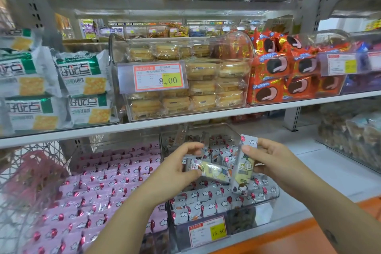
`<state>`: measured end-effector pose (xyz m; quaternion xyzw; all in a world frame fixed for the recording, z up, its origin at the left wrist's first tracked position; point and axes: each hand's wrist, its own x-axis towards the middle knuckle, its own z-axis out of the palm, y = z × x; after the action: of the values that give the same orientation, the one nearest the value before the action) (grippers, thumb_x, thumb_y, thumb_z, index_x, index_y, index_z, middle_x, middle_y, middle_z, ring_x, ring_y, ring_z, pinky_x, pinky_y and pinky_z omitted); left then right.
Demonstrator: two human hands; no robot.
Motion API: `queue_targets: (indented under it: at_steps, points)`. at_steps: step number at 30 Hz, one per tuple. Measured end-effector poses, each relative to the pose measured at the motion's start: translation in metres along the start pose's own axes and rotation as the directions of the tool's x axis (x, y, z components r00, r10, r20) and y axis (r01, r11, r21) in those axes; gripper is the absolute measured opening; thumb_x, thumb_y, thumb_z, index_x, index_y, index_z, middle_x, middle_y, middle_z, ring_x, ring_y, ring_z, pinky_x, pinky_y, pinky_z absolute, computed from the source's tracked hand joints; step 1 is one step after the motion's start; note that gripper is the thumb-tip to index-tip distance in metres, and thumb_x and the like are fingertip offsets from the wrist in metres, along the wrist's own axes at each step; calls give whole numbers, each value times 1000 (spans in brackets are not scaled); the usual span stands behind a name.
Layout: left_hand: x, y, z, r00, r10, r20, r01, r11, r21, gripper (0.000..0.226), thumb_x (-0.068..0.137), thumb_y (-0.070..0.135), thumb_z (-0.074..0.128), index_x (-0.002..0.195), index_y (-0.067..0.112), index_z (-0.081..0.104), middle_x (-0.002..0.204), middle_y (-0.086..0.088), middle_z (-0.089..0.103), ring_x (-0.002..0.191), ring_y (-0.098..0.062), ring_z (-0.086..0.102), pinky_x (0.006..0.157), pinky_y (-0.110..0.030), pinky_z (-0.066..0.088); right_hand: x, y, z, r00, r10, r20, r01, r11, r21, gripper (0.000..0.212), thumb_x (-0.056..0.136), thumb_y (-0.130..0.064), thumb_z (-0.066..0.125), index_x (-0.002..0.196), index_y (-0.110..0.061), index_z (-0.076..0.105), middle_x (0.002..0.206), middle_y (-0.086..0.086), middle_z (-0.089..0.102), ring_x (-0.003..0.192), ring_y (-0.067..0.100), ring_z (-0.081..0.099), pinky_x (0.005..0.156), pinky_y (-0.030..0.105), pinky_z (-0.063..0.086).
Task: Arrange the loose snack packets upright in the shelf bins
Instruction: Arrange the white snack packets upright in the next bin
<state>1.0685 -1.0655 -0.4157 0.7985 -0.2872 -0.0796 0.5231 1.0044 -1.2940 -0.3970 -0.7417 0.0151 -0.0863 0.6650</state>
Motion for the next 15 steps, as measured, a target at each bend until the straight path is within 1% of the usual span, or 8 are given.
queue_targets:
  at_steps: [2, 4, 6, 7, 8, 10, 13, 15]
  points:
    - [2, -2, 3, 999, -21, -48, 22, 1000, 17, 39, 91, 17, 62, 114, 48, 54, 115, 23, 60, 73, -23, 55, 61, -34, 48, 1, 0, 2, 1000, 23, -1, -23, 995, 102, 9, 84, -20, 64, 85, -11, 66, 59, -3, 56, 62, 13, 53, 64, 24, 52]
    - [4, -2, 8, 987, -88, -135, 82, 995, -50, 31, 90, 16, 63, 101, 45, 62, 103, 0, 70, 72, -24, 58, 64, -37, 50, 2, 2, 4, 999, 42, 22, -46, 983, 178, 11, 81, -16, 65, 86, -6, 65, 66, 4, 58, 62, 15, 55, 65, 24, 56]
    - [8, -3, 12, 959, -199, -201, 139, 950, -278, 28, 89, 5, 62, 94, 32, 68, 100, -11, 71, 81, -27, 67, 82, -43, 55, 3, 4, 6, 997, 64, 40, -72, 969, 236, 19, 78, -16, 65, 91, -3, 64, 71, 6, 64, 65, 15, 61, 65, 22, 56]
    - [10, -1, 15, 949, -245, -196, 144, 895, -422, 25, 89, -3, 59, 94, 19, 67, 102, -13, 71, 85, -26, 70, 85, -43, 55, 4, 5, 7, 996, 74, 45, -84, 957, 276, 20, 78, -16, 65, 93, -2, 63, 72, 6, 67, 67, 15, 63, 65, 22, 56]
    - [10, 4, 17, 947, -272, -171, 140, 829, -541, 21, 89, -9, 54, 92, 10, 64, 102, -15, 70, 86, -24, 70, 80, -36, 58, 5, 5, 8, 995, 86, 51, -98, 942, 320, 21, 79, -15, 64, 95, -1, 63, 74, 6, 69, 68, 15, 64, 65, 21, 56]
    - [10, 12, 22, 946, -300, -126, 143, 732, -667, 21, 90, -11, 48, 84, 5, 60, 95, -14, 70, 85, -20, 68, 66, -23, 57, 6, 6, 9, 991, 115, 61, -130, 907, 400, 26, 79, -14, 63, 100, 1, 62, 82, 9, 71, 70, 15, 66, 64, 22, 56]
    - [7, 15, 27, 954, -286, -94, 132, 680, -721, 24, 93, -8, 44, 79, 5, 59, 90, -12, 69, 88, -20, 64, 65, -24, 56, 6, 8, 15, 986, 157, 53, -164, 867, 471, 34, 71, -17, 66, 101, -2, 62, 84, 10, 71, 71, 16, 68, 63, 23, 57]
    - [7, 17, 29, 948, -304, -92, 116, 601, -791, 23, 93, -4, 44, 78, 2, 60, 89, -14, 67, 88, -22, 64, 61, -25, 57, 7, 8, 18, 985, 166, 52, -170, 854, 492, 44, 67, -18, 67, 107, -2, 59, 87, 10, 71, 72, 16, 68, 61, 23, 57]
